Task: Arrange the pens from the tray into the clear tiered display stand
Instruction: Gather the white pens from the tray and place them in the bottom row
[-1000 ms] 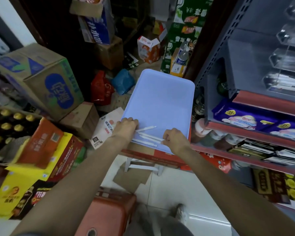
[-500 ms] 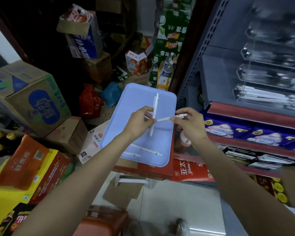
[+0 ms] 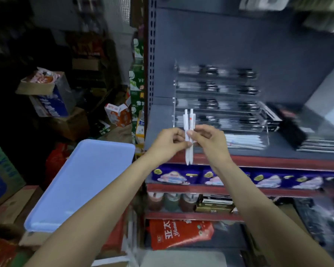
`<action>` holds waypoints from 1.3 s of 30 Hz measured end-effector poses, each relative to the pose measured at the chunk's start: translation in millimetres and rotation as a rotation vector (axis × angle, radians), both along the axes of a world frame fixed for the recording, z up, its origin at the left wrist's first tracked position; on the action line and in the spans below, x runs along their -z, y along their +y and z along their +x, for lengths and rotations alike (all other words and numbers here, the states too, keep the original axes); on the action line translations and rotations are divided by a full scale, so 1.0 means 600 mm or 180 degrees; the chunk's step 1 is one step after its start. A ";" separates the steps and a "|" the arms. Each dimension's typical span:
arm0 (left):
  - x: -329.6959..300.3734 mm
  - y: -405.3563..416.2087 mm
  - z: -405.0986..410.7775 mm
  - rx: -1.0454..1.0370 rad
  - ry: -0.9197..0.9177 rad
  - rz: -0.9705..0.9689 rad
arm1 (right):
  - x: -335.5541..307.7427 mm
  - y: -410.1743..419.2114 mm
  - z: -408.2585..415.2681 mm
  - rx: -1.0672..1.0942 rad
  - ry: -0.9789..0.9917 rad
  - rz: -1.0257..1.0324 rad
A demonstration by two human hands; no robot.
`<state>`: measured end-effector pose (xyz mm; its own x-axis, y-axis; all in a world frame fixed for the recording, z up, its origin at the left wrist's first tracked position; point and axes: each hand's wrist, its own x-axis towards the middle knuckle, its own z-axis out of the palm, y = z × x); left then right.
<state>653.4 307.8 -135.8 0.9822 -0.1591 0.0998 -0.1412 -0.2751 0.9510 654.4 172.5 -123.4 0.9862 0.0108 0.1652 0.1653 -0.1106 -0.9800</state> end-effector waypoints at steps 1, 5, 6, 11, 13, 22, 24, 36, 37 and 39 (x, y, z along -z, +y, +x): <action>-0.006 -0.029 0.006 0.0001 -0.0009 -0.0069 | -0.005 -0.031 0.009 0.0007 -0.0051 -0.0023; -0.016 -0.125 0.036 -0.0315 -0.0125 -0.0484 | -0.025 -0.153 0.049 0.0105 -0.0336 -0.0462; -0.017 -0.143 0.041 -0.0433 -0.0076 -0.0631 | -0.031 -0.179 0.057 0.0137 -0.0382 -0.0567; -0.014 -0.205 0.055 -0.0870 0.0244 -0.1159 | -0.043 -0.263 0.098 0.0272 -0.0771 -0.1479; -0.011 -0.213 0.061 -0.0956 0.0282 -0.1323 | -0.036 -0.274 0.113 0.0100 -0.0995 -0.1994; -0.006 -0.207 0.076 -0.1196 0.0236 -0.1298 | 0.021 -0.278 0.163 -0.0611 -0.0568 -0.3311; -0.004 -0.206 0.075 -0.1223 0.0257 -0.1343 | 0.030 -0.288 0.165 -0.0585 -0.0411 -0.3320; 0.003 -0.227 0.087 -0.1232 0.0375 -0.1867 | 0.031 -0.325 0.148 -0.0260 -0.0686 -0.2566; 0.002 -0.232 0.090 -0.1230 0.0404 -0.1907 | 0.025 -0.325 0.144 -0.0218 -0.0649 -0.2233; 0.000 -0.247 0.095 -0.1149 0.0441 -0.1974 | 0.014 -0.325 0.138 -0.0379 -0.0511 -0.1768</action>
